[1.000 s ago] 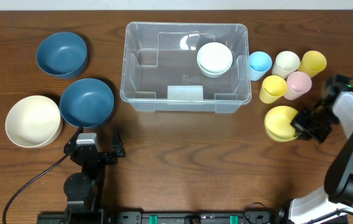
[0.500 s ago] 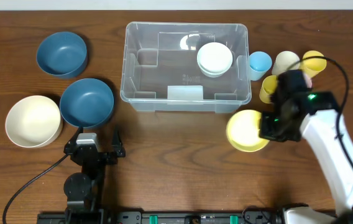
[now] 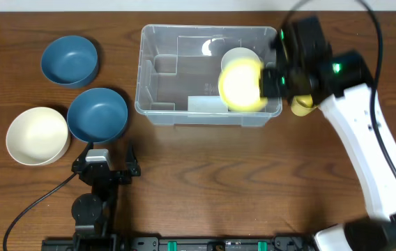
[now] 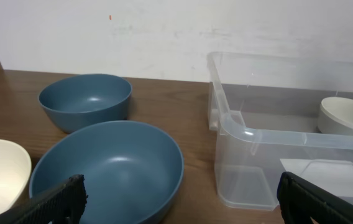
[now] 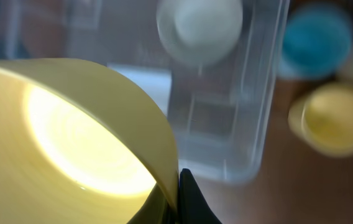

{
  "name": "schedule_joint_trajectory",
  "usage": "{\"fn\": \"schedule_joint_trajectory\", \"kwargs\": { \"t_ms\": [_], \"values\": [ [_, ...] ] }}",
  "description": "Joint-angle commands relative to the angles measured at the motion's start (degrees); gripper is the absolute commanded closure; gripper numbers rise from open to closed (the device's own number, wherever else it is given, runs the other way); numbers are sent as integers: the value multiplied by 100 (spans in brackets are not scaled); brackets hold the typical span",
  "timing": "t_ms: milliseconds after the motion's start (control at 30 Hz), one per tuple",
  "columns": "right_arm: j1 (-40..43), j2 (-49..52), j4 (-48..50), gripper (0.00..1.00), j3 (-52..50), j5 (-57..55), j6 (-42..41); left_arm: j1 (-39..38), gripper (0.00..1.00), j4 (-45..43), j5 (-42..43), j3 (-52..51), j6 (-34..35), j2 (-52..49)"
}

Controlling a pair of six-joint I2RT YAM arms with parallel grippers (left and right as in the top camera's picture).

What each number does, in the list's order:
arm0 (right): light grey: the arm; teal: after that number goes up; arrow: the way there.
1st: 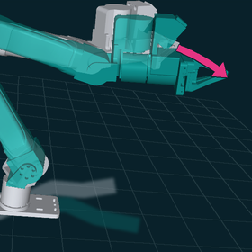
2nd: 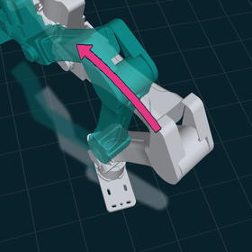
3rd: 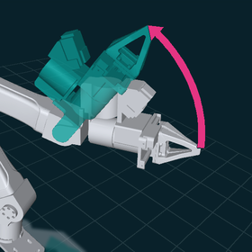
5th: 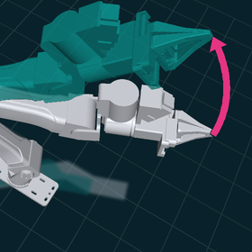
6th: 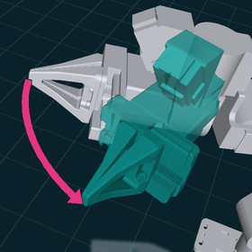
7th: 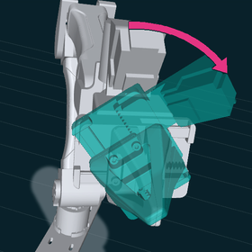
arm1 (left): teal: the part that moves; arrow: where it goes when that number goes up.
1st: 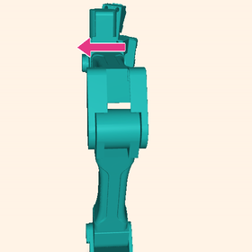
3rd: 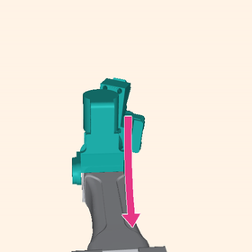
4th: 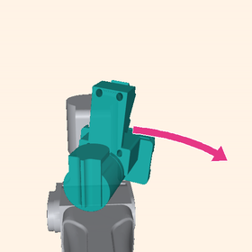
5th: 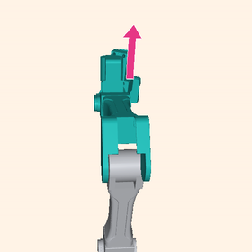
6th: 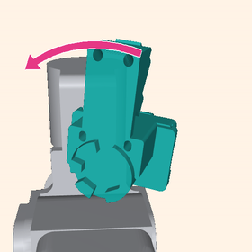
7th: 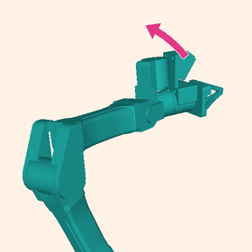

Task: Pack container
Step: 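Carry the yellow bowl into the container and lower onto white dishes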

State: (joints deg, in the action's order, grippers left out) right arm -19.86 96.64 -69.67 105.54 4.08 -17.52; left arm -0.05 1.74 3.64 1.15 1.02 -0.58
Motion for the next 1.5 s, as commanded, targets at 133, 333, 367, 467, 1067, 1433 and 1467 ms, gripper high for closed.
{"fn": "schedule_joint_trajectory", "kwargs": {
  "t_ms": [133,333,367,467,1067,1433,1467],
  "values": [
    [83,1663,92,99,1475,-413,79,20,2,208,24,-92,-79,35],
    [350,2625,520,99,1513,-420,-68,20,2,208,24,-92,-79,35],
    [402,2745,584,99,1513,-402,-68,20,2,208,22,-92,-79,35],
    [542,2983,765,99,1510,-404,-68,20,2,208,22,-92,-79,35],
    [411,3180,1285,20,1526,-361,199,20,2,208,24,-92,-79,35],
    [-9,2990,350,22,2686,-256,227,20,2,208,22,-92,-79,35],
    [-7,2990,396,23,2686,-258,229,20,2,208,24,-92,-79,35]
  ]
}}
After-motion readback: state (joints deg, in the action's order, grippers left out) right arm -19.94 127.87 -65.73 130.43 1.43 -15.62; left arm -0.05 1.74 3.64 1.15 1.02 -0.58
